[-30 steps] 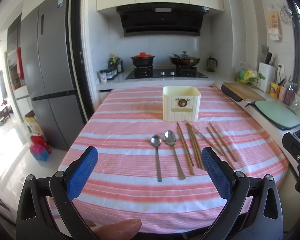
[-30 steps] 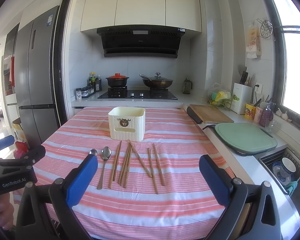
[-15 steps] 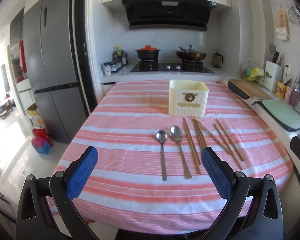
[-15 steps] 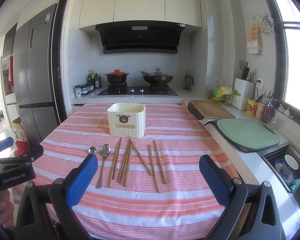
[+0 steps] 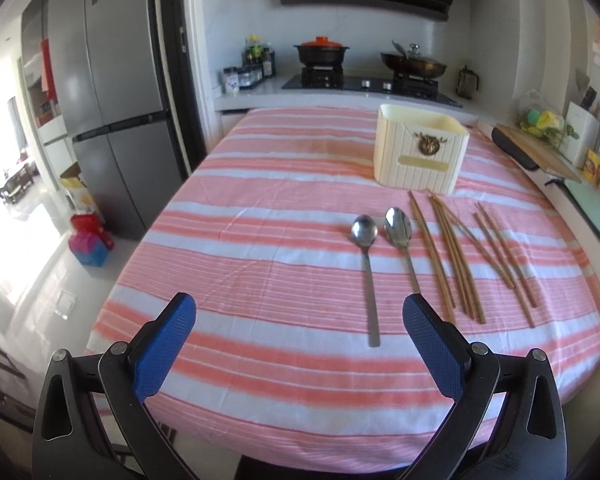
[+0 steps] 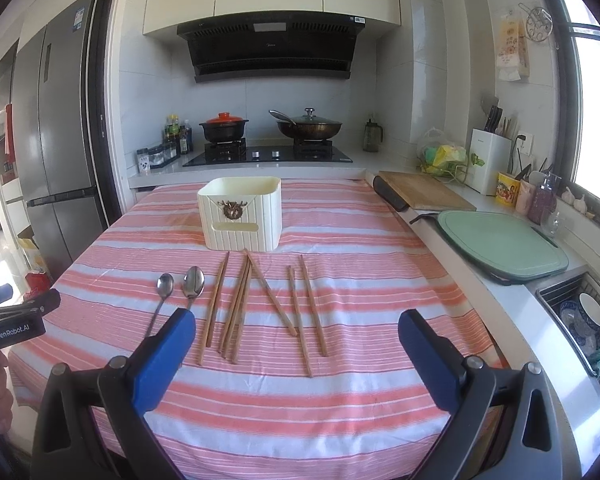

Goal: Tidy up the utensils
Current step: 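Grasp a steel spoon with the left tool while the right tool grasps a wooden chopstick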

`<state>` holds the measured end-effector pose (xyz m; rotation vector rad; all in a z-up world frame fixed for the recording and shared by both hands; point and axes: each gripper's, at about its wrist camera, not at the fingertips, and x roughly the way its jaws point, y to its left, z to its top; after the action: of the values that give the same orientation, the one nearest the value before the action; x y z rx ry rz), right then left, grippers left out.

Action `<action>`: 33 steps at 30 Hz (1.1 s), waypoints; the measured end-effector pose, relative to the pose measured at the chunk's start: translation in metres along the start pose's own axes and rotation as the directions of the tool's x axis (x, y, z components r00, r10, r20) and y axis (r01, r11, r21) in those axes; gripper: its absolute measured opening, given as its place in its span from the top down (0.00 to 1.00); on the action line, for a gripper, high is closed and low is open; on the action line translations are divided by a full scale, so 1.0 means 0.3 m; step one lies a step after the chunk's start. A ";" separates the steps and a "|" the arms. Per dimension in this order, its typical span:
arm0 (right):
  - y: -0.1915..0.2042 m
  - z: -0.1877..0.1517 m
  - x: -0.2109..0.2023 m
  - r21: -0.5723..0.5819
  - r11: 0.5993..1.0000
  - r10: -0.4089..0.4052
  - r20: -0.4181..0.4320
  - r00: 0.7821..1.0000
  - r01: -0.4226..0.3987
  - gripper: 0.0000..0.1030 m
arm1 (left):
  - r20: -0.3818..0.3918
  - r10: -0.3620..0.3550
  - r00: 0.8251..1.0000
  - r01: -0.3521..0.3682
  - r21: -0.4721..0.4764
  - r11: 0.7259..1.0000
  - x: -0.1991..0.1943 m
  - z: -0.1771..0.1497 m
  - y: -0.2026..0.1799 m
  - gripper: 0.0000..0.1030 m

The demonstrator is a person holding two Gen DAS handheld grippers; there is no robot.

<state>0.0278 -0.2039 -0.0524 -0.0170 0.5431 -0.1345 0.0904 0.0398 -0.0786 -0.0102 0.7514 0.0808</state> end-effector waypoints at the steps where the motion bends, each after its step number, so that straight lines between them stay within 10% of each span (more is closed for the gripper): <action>1: -0.008 -0.005 0.019 0.001 1.000 -0.001 -0.011 1.000 0.001 0.00 | -0.020 -0.004 1.000 0.004 0.004 1.000 0.028 -0.002 -0.005 0.00; 15: -0.246 -0.050 0.432 0.013 1.000 0.000 -0.192 0.981 0.002 0.02 | -0.172 0.006 0.985 0.010 0.093 0.996 0.384 0.060 -0.122 0.00; 26: -0.142 -0.059 0.759 -0.106 0.965 0.166 -0.456 0.874 -0.239 0.59 | -0.270 0.013 0.963 0.006 0.068 0.998 0.563 0.044 -0.123 0.00; 33: -0.124 -0.064 0.804 -0.175 0.943 0.159 -0.506 0.848 -0.281 0.59 | -0.290 -0.049 0.956 0.066 0.049 0.997 0.590 0.060 -0.092 0.00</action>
<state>0.2177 -0.2722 -0.1908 -0.1634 1.0619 0.1647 0.2336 0.0253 -0.1866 0.0118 1.0456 0.0012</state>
